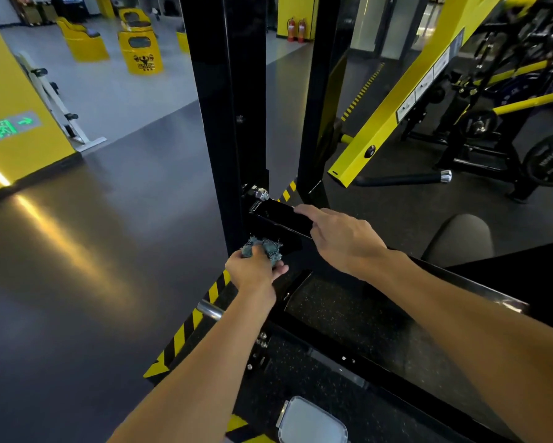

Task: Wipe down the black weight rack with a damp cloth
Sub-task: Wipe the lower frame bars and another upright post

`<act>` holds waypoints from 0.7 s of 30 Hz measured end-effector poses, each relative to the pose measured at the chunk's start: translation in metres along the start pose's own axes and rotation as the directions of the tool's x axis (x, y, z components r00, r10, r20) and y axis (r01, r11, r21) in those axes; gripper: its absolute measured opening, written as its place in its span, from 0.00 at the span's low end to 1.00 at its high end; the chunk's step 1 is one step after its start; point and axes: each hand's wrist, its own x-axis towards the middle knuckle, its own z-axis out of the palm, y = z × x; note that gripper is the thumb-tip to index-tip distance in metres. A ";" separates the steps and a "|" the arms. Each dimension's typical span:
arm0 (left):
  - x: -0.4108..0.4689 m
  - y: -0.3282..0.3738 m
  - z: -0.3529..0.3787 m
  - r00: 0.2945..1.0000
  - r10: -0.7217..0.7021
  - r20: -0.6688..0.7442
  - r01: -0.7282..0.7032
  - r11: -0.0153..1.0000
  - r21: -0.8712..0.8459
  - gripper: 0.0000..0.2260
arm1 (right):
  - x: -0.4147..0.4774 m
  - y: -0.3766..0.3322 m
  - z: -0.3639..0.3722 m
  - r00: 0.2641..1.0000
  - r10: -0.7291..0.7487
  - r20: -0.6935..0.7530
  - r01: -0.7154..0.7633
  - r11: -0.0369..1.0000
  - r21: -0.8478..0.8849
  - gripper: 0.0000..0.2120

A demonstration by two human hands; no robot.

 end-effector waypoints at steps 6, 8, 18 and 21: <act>-0.006 -0.015 -0.039 0.983 0.063 0.173 -0.108 0.960 0.260 0.02 | -0.023 -0.012 0.015 0.902 -0.308 -0.302 0.194 0.916 -0.352 0.20; -0.011 -0.024 -0.053 0.963 0.050 0.264 -0.136 0.938 0.318 0.03 | -0.050 -0.028 0.044 0.883 -0.349 -0.312 0.299 0.933 -0.198 0.19; 0.042 -0.096 -0.089 0.769 -0.360 0.529 0.019 0.839 0.544 0.14 | -0.095 -0.032 0.236 0.980 0.197 -0.003 -0.161 0.811 0.563 0.33; 0.082 -0.118 -0.086 0.707 -0.445 0.550 -0.095 0.711 0.697 0.15 | -0.078 -0.014 0.272 0.921 0.385 -0.059 -0.285 0.769 0.572 0.22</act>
